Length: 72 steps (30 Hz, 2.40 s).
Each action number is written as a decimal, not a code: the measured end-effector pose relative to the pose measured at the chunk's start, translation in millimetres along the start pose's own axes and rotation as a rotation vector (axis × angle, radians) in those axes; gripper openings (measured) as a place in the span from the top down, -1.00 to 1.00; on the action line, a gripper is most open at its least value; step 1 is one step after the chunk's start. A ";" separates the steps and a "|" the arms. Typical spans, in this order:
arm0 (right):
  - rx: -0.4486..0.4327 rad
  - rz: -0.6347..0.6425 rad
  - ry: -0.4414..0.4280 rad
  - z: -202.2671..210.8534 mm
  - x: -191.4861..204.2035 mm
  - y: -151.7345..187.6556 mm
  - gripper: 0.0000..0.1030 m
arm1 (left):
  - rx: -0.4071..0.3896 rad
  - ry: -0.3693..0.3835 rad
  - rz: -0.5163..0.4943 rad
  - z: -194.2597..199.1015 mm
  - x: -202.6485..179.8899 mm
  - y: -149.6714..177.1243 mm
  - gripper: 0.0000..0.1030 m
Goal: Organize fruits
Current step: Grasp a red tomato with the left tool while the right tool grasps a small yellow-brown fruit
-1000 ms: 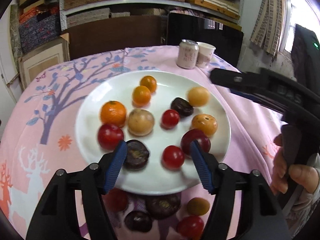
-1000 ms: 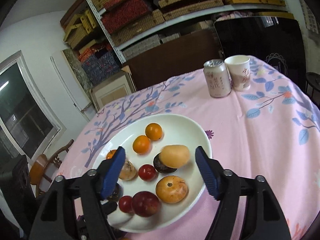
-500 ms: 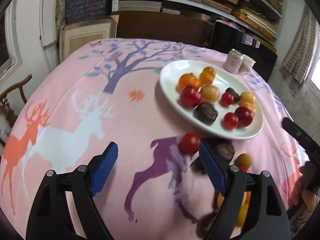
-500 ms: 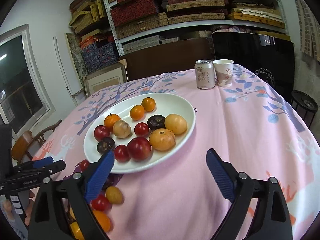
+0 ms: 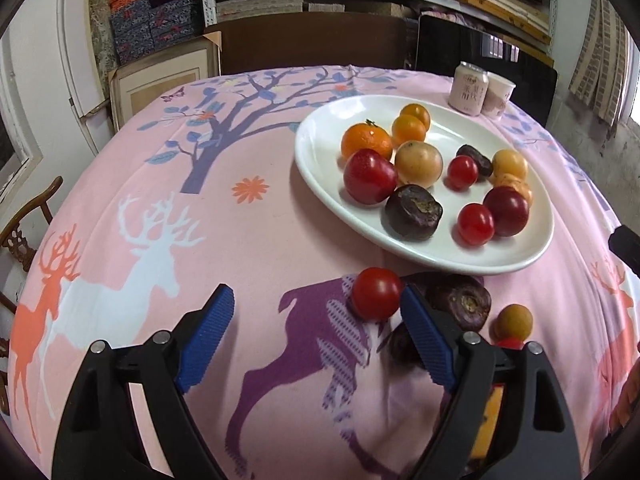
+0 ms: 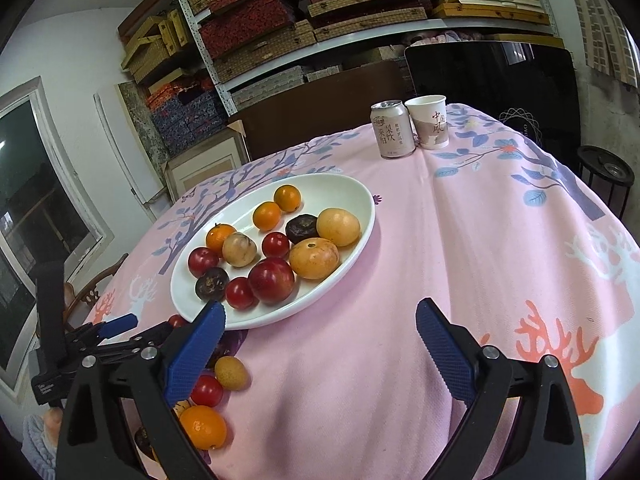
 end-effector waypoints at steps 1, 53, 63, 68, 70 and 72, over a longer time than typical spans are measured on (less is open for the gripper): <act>0.003 0.003 -0.001 -0.8 0.8 0.3 -0.88 | 0.004 -0.003 -0.007 -2.9 -1.4 -0.2 -0.65; 0.138 0.152 -0.182 -25.6 58.3 22.9 -0.54 | 0.023 -0.053 -0.020 -5.1 30.5 13.6 0.44; 0.254 0.057 -0.331 -53.3 77.0 37.6 0.18 | 0.032 -0.018 0.046 -6.1 35.8 11.5 0.46; 0.246 0.057 -0.342 -50.6 80.5 37.8 0.39 | 0.032 -0.027 0.048 -6.5 34.7 11.0 0.46; 0.239 0.075 -0.327 -48.0 80.6 37.5 0.43 | 0.032 -0.029 0.040 -6.0 33.4 11.6 0.47; 0.231 0.083 -0.321 -44.7 78.9 36.5 0.50 | 0.032 -0.020 0.041 -5.3 33.4 11.8 0.47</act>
Point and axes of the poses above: each gripper's, at about its wrist camera, not at the fingertips, and z roughly against the way its jaws point, x to its left, y to its underside, the point moved 8 cm from there along -z, roughly the way its jaws point, and after that the axes turned 15 degrees about z, right-handed, at the moved point
